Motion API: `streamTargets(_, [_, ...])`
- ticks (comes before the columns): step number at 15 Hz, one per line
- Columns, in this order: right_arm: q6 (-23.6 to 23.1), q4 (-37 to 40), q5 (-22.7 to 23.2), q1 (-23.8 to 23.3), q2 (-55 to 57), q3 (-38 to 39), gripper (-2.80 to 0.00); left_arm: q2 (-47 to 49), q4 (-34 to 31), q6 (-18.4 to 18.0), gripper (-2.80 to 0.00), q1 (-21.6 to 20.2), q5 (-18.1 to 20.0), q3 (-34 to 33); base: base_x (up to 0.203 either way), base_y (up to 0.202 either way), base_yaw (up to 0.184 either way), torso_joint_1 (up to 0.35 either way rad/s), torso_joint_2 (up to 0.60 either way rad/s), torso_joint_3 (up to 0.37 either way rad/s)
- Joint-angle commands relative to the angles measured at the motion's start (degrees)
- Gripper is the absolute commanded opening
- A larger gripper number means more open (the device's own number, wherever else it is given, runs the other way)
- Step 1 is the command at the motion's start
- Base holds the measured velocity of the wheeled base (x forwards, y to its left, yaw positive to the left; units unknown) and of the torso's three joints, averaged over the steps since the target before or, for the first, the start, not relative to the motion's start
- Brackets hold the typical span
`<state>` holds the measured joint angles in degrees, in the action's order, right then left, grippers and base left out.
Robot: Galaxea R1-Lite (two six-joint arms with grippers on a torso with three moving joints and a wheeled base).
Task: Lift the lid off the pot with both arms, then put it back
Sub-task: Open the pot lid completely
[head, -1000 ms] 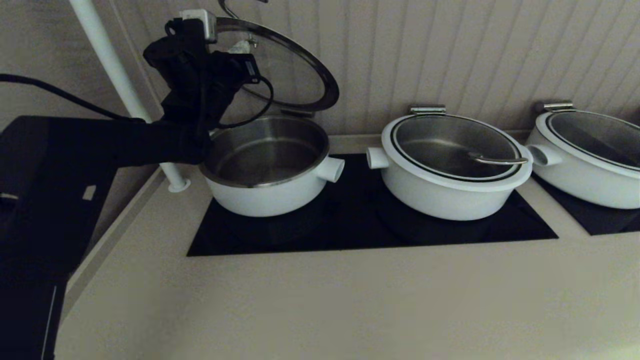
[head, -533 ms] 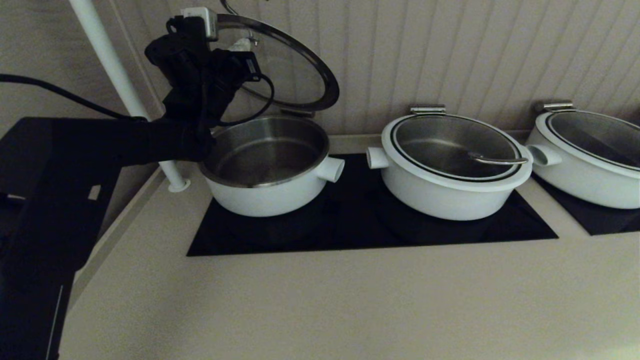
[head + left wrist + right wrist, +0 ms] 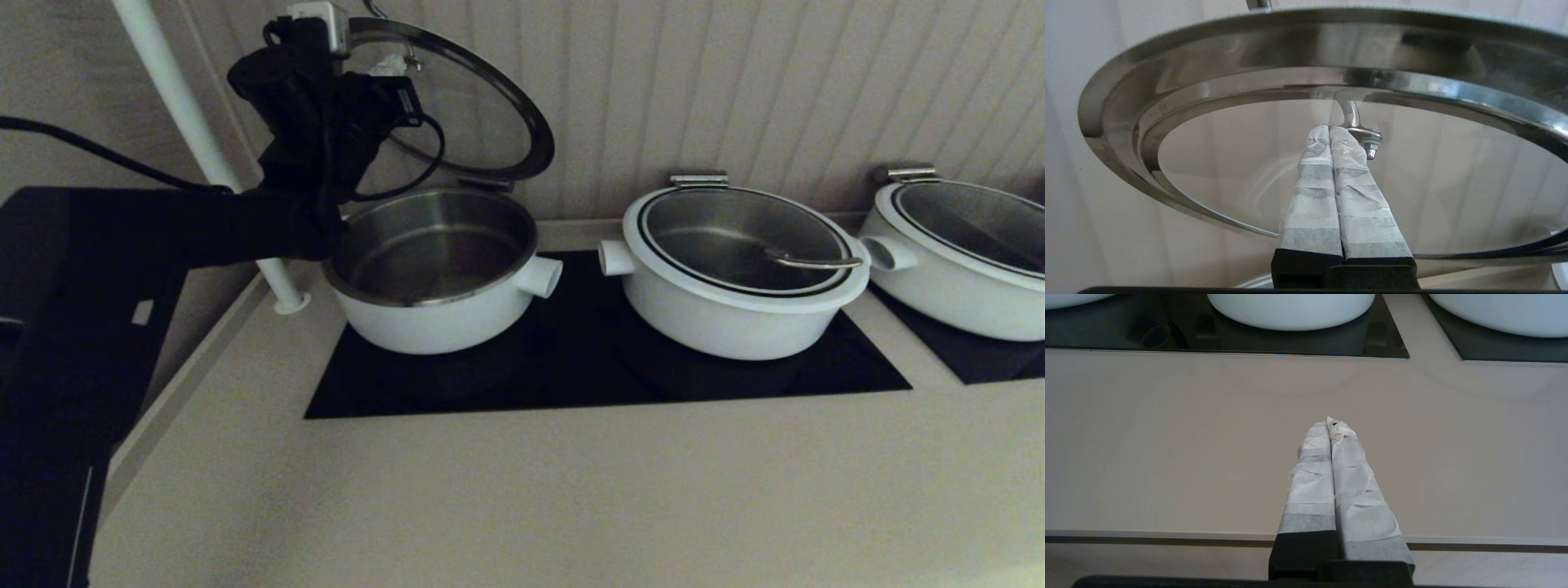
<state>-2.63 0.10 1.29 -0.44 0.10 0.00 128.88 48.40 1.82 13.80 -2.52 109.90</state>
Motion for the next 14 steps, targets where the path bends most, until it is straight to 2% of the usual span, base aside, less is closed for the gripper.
streamTargets(1, [0.0,0.0,0.0,0.0,0.0,0.0,-2.80,-1.7,0.4,0.0,-2.80,-0.1,0.0,-2.1,0.000,0.000,0.000,0.000,0.00,0.000])
streamTargets(7, [-0.1,0.0,0.0,0.0,0.0,0.0,-2.80,-7.7,1.3,-0.7,-2.80,-0.1,-0.1,-15.5,0.000,0.000,0.000,0.000,0.00,0.000])
streamTargets(10, [0.0,0.0,0.0,0.0,0.0,0.0,-2.80,-8.6,4.2,-2.0,-2.80,-0.1,-0.1,-18.9,0.000,0.000,0.000,0.000,0.00,0.000])
streamTargets(14, [0.0,0.0,0.0,0.0,0.0,0.0,-2.80,-12.1,4.4,-2.1,-2.80,0.0,-0.1,-25.2,0.000,0.000,0.000,0.000,0.00,0.000])
